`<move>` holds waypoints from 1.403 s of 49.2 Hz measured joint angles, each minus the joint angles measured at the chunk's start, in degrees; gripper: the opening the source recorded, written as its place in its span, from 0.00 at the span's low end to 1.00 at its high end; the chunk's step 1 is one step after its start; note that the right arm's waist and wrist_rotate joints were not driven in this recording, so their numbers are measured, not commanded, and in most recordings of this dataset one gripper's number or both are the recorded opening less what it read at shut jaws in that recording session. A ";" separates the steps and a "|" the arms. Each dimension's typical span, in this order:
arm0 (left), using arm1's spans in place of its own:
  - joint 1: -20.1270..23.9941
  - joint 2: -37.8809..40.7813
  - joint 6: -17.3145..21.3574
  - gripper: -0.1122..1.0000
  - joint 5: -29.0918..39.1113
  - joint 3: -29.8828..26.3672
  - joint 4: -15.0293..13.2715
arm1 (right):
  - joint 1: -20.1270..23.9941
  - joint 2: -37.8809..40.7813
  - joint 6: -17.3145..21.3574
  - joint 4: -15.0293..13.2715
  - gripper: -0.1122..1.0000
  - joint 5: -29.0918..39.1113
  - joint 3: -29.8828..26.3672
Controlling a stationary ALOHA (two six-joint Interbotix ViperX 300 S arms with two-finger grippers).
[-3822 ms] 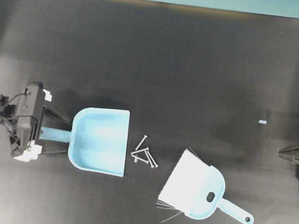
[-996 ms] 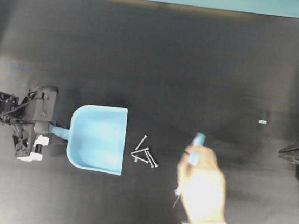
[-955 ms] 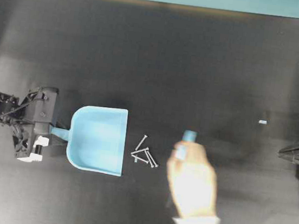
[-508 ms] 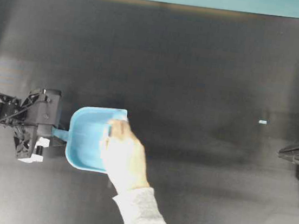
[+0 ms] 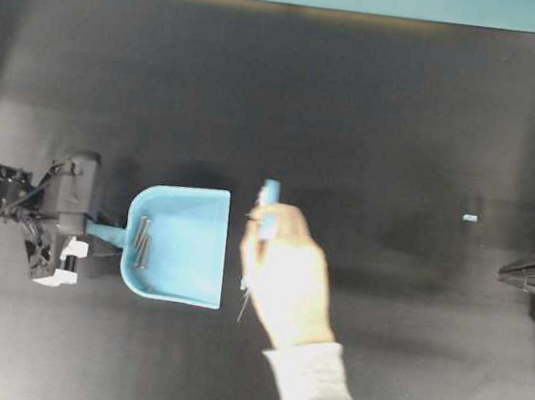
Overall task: Hold the dustpan with the left arm, while a human hand uses a hand brush to gather screws into the dustpan.
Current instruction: 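Hold the dustpan steady with the left gripper while screws are brushed in, then keep holding the dustpan with the screws in it using the left gripper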
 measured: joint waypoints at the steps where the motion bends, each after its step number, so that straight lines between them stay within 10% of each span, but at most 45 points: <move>1: 0.09 -0.09 0.00 0.37 -1.67 0.44 -0.09 | 0.00 0.00 0.09 -0.09 0.10 0.00 0.09; 15: 1.85 0.18 0.00 0.37 -17.75 3.69 0.00 | 0.00 0.00 0.09 0.00 0.10 0.00 0.09; 69: 1.93 -0.35 0.26 0.37 -30.76 6.86 -0.09 | 0.00 0.00 0.09 -0.09 0.10 0.00 0.09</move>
